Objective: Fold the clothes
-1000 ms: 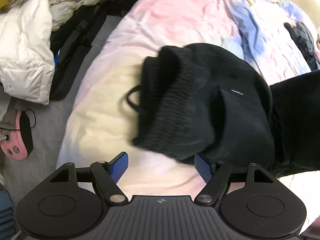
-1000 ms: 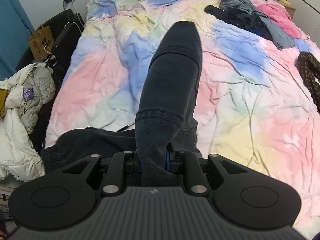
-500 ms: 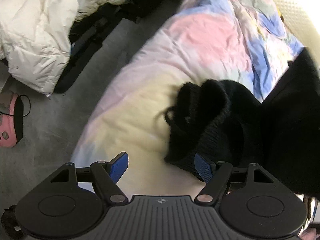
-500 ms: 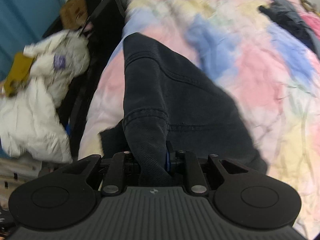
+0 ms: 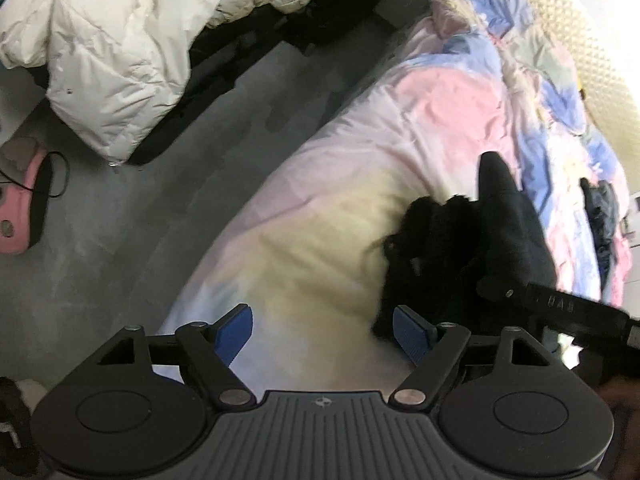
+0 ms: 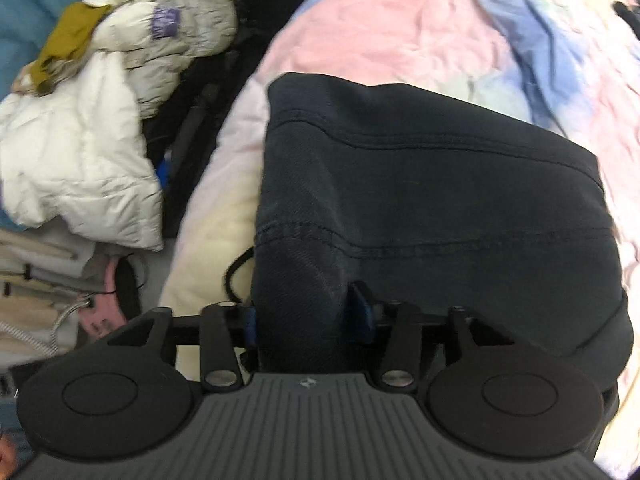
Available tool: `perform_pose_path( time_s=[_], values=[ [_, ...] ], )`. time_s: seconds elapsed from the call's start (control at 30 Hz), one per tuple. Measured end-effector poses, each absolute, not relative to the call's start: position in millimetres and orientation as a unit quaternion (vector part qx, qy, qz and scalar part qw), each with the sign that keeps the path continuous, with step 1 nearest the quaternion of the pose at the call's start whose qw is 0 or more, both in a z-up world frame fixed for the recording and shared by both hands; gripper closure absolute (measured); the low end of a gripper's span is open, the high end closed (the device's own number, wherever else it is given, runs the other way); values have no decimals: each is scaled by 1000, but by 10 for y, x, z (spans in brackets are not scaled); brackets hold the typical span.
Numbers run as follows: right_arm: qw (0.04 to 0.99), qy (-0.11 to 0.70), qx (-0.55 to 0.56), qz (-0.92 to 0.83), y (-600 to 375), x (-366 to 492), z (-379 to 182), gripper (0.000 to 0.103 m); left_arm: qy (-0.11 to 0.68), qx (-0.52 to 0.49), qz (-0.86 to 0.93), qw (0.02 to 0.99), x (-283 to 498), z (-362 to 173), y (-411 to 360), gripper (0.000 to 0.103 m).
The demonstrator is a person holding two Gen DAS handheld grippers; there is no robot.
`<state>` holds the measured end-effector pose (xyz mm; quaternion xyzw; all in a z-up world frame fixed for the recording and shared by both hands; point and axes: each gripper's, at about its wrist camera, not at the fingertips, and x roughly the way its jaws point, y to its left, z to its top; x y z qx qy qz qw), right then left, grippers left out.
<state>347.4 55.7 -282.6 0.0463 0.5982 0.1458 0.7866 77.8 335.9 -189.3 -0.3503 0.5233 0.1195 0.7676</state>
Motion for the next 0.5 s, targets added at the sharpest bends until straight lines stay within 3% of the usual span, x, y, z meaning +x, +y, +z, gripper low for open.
perform_pose_path(
  time_s=[0.23,0.43,0.5],
  values=[
    [789,569,114,202,61,3323,-2503,51,517,-350,71,778,1303,-1913,3044,17],
    [816,543,131,149,-633,3328,-2346,50,539,-330,31,774,1685,-2041,2635,17],
    [820,539,149,118,-928,3331,-2360,44,548,-327,24,769,1724,-2081,2523,17]
  ],
)
